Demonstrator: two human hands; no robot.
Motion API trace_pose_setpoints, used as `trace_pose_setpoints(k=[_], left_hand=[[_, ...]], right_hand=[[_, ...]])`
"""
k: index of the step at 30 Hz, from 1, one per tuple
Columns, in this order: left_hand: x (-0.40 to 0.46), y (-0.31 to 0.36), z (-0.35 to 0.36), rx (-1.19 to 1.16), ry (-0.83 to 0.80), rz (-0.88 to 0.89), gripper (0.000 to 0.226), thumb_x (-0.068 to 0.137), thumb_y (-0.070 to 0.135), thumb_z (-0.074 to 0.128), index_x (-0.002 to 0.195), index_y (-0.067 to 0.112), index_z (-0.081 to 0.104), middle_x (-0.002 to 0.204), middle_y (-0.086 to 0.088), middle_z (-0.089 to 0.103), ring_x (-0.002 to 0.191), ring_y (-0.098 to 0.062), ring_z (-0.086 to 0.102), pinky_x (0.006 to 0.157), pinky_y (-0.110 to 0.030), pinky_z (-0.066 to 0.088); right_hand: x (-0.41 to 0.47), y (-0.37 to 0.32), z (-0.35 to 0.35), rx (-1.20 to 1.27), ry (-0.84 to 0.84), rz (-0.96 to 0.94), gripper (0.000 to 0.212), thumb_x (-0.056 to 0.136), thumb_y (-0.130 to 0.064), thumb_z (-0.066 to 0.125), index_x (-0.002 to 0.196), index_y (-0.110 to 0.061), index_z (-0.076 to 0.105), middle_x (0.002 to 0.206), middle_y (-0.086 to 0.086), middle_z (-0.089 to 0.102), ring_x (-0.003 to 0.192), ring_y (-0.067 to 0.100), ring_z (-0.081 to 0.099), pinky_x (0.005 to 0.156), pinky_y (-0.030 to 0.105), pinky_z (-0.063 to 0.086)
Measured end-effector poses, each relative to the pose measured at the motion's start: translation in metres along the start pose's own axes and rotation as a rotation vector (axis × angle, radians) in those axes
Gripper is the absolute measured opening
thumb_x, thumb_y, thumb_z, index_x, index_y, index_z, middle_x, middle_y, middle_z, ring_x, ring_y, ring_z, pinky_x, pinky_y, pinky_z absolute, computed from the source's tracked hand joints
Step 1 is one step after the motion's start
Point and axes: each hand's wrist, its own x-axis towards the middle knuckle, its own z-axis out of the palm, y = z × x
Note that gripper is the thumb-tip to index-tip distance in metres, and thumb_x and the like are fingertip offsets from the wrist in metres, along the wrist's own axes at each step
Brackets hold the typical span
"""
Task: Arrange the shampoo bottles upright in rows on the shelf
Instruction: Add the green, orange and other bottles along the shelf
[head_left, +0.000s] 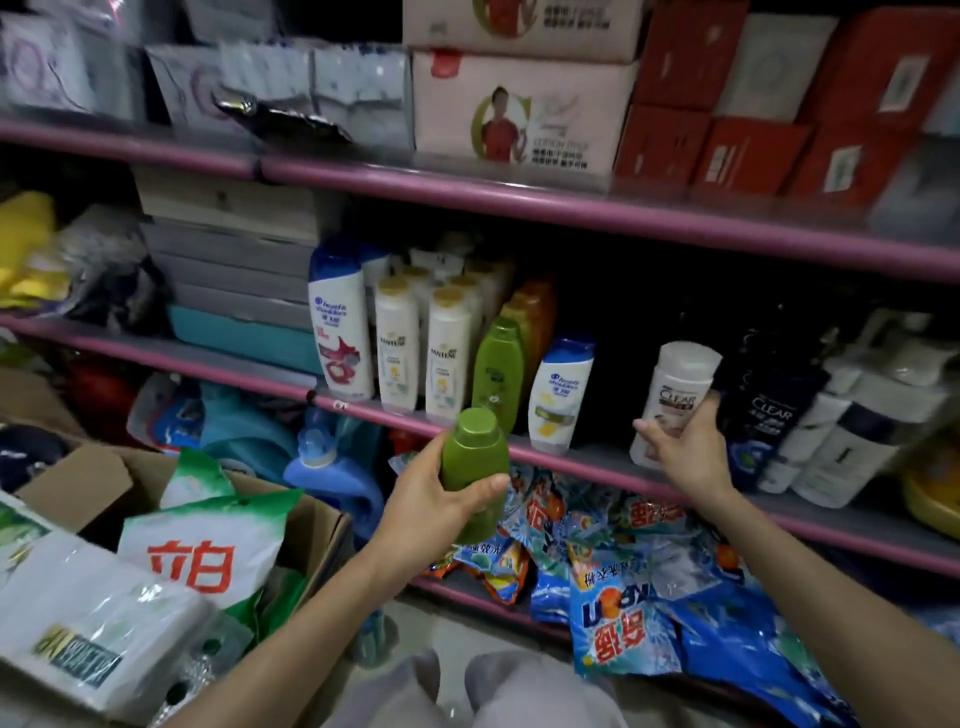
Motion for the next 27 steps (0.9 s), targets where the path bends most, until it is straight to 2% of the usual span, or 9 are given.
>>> trace_pose_setpoints(k=[4, 8, 10, 12, 14, 16, 18, 21, 27], left_hand=[[0.004, 0.014, 0.010, -0.010, -0.055, 0.007, 0.026, 0.078, 0.036, 0.075, 0.100, 0.039, 0.062, 0.095, 0.015, 0.070, 0.086, -0.003, 0.067, 0.069, -0.017, 0.054], [0.009, 0.024, 0.024, -0.017, -0.089, 0.009, 0.031, 0.077, 0.042, 0.074, 0.104, 0.035, 0.060, 0.092, 0.011, 0.070, 0.085, -0.008, 0.068, 0.074, -0.026, 0.056], [0.012, 0.028, 0.033, -0.029, -0.097, 0.008, 0.030, 0.078, 0.044, 0.073, 0.103, 0.036, 0.059, 0.091, 0.010, 0.070, 0.086, -0.009, 0.067, 0.076, -0.028, 0.056], [0.013, 0.031, 0.039, -0.037, -0.115, -0.003, 0.029, 0.080, 0.042, 0.072, 0.104, 0.035, 0.058, 0.094, 0.008, 0.069, 0.089, -0.011, 0.067, 0.082, -0.032, 0.055], [0.014, 0.040, 0.056, -0.035, -0.149, -0.004, 0.030, 0.081, 0.039, 0.071, 0.107, 0.033, 0.057, 0.099, 0.005, 0.069, 0.093, -0.012, 0.066, 0.087, -0.035, 0.054], [0.014, 0.046, 0.065, -0.054, -0.176, 0.006, 0.031, 0.083, 0.035, 0.071, 0.110, 0.031, 0.057, 0.103, 0.002, 0.070, 0.096, -0.013, 0.066, 0.089, -0.036, 0.053], [0.013, 0.054, 0.077, -0.081, -0.215, 0.021, 0.034, 0.084, 0.031, 0.070, 0.114, 0.026, 0.058, 0.103, 0.000, 0.070, 0.097, -0.015, 0.067, 0.086, -0.034, 0.054], [0.012, 0.063, 0.089, -0.109, -0.261, 0.027, 0.031, 0.086, 0.025, 0.067, 0.115, 0.024, 0.057, 0.102, 0.002, 0.070, 0.096, -0.013, 0.067, 0.081, -0.027, 0.055], [0.014, 0.074, 0.097, -0.135, -0.313, -0.002, 0.030, 0.087, 0.015, 0.065, 0.115, 0.020, 0.056, 0.105, -0.002, 0.070, 0.097, -0.015, 0.068, 0.087, -0.035, 0.055]], right_hand=[[0.006, 0.001, -0.012, -0.049, -0.029, 0.057, 0.058, 0.084, -0.019, 0.072, 0.124, -0.005, 0.033, 0.118, 0.017, 0.059, 0.093, 0.027, 0.061, 0.064, 0.024, 0.051], [-0.002, -0.009, -0.031, -0.025, 0.014, 0.002, 0.058, 0.084, -0.015, 0.071, 0.129, -0.003, 0.036, 0.127, 0.019, 0.056, 0.115, 0.034, 0.057, 0.088, 0.040, 0.048], [-0.014, -0.023, -0.037, 0.046, 0.153, -0.087, 0.067, 0.083, -0.015, 0.071, 0.137, -0.010, 0.031, 0.137, 0.016, 0.045, 0.122, 0.027, 0.050, 0.100, 0.043, 0.045], [-0.032, -0.044, -0.038, 0.123, 0.209, -0.212, 0.058, 0.087, -0.017, 0.066, 0.136, -0.020, 0.036, 0.137, 0.008, 0.040, 0.121, 0.017, 0.047, 0.103, 0.039, 0.043], [-0.053, -0.060, -0.048, 0.187, 0.043, -0.312, 0.043, 0.088, -0.027, 0.064, 0.128, -0.032, 0.046, 0.129, -0.004, 0.048, 0.114, 0.005, 0.054, 0.096, 0.024, 0.048], [-0.073, -0.080, -0.044, 0.291, -0.269, -0.339, 0.040, 0.087, -0.036, 0.061, 0.125, -0.041, 0.051, 0.127, -0.011, 0.054, 0.108, -0.004, 0.058, 0.086, 0.012, 0.050], [-0.084, -0.090, -0.042, 0.400, -0.441, -0.351, 0.042, 0.089, -0.028, 0.062, 0.127, -0.042, 0.051, 0.128, -0.008, 0.057, 0.108, 0.000, 0.062, 0.086, 0.016, 0.052], [-0.090, -0.095, -0.045, 0.434, -0.426, -0.374, 0.043, 0.090, -0.014, 0.063, 0.126, -0.037, 0.055, 0.120, -0.007, 0.062, 0.109, 0.007, 0.062, 0.090, 0.022, 0.052], [-0.090, -0.097, -0.054, 0.359, -0.320, -0.370, 0.039, 0.086, -0.010, 0.067, 0.112, -0.039, 0.060, 0.105, -0.007, 0.066, 0.098, 0.008, 0.065, 0.080, 0.022, 0.054]])
